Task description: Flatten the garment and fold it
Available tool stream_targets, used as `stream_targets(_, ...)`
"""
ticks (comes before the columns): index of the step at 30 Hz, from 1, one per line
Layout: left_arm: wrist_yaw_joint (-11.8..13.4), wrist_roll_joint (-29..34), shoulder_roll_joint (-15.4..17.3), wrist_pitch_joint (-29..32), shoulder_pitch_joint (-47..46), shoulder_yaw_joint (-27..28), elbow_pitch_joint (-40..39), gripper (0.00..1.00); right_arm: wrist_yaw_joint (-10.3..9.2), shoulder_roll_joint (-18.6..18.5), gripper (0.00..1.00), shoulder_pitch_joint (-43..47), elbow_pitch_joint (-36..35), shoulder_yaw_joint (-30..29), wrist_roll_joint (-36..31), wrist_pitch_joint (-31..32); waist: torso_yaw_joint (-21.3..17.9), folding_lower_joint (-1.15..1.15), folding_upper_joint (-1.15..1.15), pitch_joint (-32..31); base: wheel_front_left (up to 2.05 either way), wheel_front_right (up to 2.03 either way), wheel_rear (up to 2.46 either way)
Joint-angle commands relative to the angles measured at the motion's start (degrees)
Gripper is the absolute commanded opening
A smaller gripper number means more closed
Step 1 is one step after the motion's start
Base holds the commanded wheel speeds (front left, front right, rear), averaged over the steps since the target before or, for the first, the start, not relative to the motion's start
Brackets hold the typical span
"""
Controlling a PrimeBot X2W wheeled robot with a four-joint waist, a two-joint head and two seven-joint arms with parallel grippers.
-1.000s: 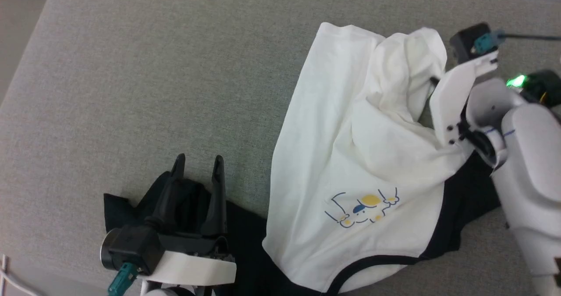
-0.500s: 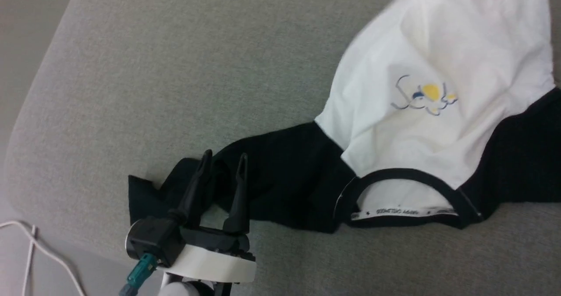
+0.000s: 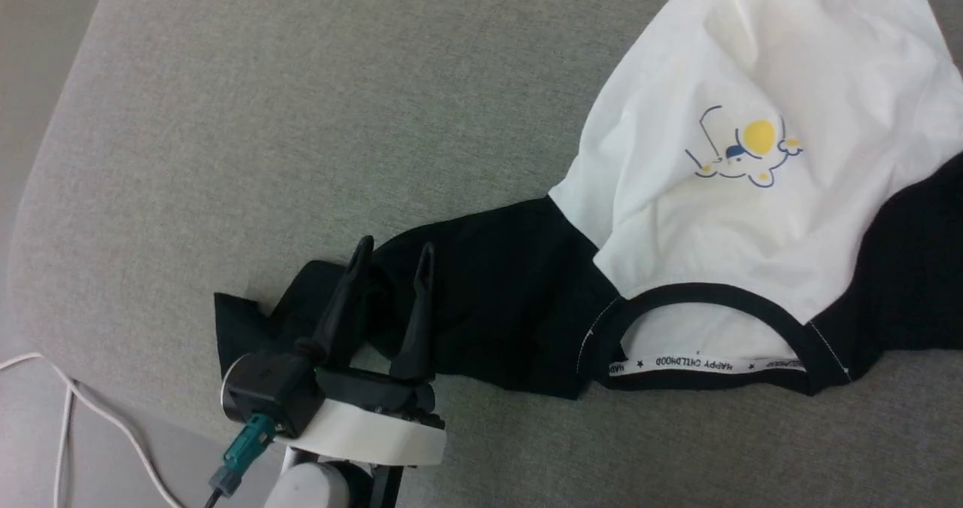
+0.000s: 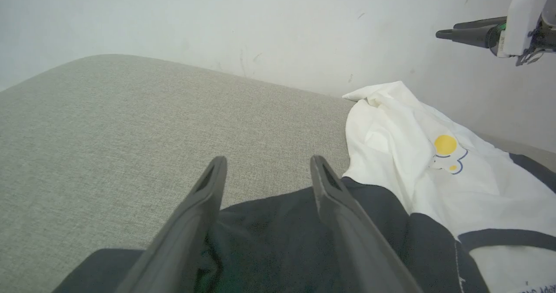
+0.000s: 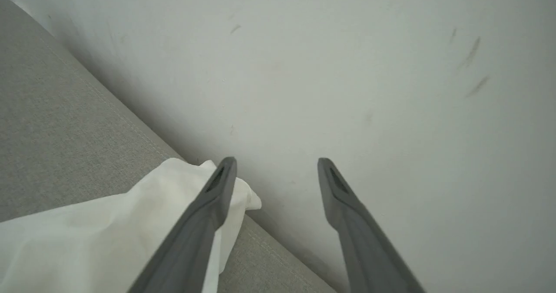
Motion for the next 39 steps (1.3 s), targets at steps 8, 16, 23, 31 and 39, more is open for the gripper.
stream_targets(8,0.06,2.73,-0.12,-0.27,2.08,3.03,-0.25,1.0,-0.05,2.04,1.0,11.96,-8.13,-11.45,7.8,0.0,-7.27,0.0,0.0,-7.44,0.0,0.0,0.0)
stream_targets(16,-0.71,3.95,-0.13,-0.27,4.79,4.29,-1.47,1.0,-0.05,2.81,1.0,37.09,-26.87,-24.5,9.44,9.88,-10.0,0.0,0.0,-9.24,0.0,0.0,0.0)
stream_targets(23,-1.62,4.47,-0.13,-0.27,5.6,5.09,-1.95,1.0,-0.05,2.69,1.0,55.57,-38.19,-29.72,8.94,20.6,-10.27,0.0,0.0,-7.89,0.0,0.0,0.0)
stream_targets(31,-2.43,4.58,-0.13,-0.27,4.25,4.87,-1.81,1.0,-0.05,2.06,0.04,58.66,-37.56,-29.6,5.67,18.69,-9.81,0.0,0.0,-6.2,0.0,0.0,0.0)
stream_targets(39,-2.95,5.72,-0.04,-0.27,5.11,5.82,-1.16,1.0,-0.05,4.69,0.0,56.69,-38.27,-31.85,6.74,14.78,-12.07,0.0,0.0,-8.73,0.0,0.0,0.0)
